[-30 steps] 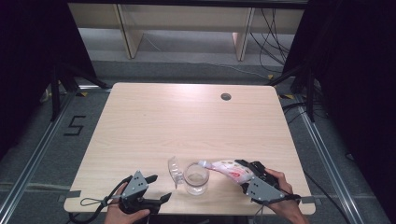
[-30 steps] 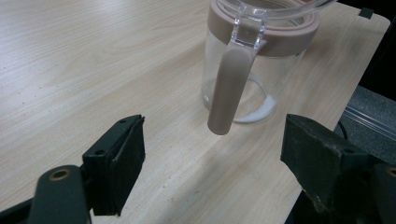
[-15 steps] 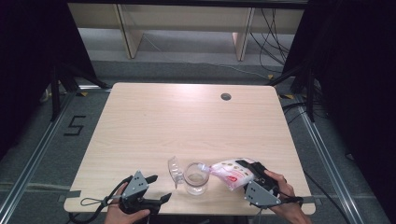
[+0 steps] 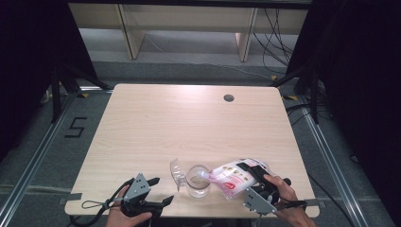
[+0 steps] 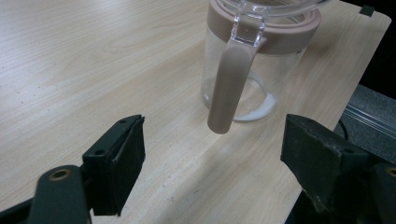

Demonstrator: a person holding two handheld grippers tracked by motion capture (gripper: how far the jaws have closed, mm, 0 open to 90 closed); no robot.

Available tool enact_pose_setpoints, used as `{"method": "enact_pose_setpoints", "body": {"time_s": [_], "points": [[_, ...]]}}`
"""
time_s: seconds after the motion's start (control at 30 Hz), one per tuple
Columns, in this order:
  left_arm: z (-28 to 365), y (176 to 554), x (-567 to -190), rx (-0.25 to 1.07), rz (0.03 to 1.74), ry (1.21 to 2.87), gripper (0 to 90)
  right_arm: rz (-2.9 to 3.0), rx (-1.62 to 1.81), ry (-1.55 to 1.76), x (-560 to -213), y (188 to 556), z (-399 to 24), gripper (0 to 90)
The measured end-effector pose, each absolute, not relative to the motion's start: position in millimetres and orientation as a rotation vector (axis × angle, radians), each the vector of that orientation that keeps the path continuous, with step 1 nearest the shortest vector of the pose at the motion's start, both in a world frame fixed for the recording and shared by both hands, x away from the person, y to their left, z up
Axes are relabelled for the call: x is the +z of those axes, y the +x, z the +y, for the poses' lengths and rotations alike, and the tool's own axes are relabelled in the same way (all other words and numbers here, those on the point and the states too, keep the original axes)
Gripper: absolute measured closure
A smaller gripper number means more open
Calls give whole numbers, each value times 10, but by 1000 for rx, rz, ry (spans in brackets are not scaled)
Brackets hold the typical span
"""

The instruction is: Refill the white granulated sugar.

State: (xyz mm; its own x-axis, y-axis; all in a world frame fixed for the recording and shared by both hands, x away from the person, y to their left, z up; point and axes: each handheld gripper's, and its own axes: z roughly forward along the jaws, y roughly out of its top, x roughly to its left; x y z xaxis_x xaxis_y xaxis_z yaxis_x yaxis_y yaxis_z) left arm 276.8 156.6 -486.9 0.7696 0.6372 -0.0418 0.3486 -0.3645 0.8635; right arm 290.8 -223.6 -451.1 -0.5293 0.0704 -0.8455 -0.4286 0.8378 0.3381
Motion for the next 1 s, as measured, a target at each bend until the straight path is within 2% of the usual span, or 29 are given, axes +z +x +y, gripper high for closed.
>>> {"method": "enact_pose_setpoints", "body": {"time_s": [0.23,0.33,0.4,1.0], "points": [[1547,2758,-4878,354,757,1958,213,2043,594,-234,-4523,2860,-2216,504],[1551,2751,-4870,356,763,1977,213,1992,544,-412,-4474,2929,-2180,505],[1546,2757,-4880,352,759,1963,213,2026,546,-291,-4518,2883,-2202,505],[1543,2756,-4883,349,762,1973,213,1920,323,-462,-4434,2862,-2135,509]]}}
